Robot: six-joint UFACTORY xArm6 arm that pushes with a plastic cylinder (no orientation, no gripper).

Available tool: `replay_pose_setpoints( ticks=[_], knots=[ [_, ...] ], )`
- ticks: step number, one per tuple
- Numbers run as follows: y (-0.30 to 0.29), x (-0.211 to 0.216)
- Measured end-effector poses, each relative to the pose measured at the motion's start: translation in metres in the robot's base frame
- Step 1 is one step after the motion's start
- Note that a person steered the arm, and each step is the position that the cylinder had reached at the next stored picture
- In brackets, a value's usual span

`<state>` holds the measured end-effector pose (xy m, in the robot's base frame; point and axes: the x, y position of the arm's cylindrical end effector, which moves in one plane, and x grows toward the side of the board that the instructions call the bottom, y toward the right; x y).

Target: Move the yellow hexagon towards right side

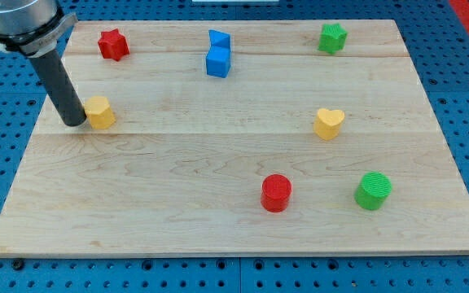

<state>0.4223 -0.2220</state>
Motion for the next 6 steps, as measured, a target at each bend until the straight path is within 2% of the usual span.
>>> replay_pose_setpoints(
  ticks=[1,2,3,4,6],
  knots=[
    [0.109,0.009],
    [0.182,0.018],
    [0.169,0.002],
    [0.121,-0.006],
    [0.104,-0.073]
  ],
)
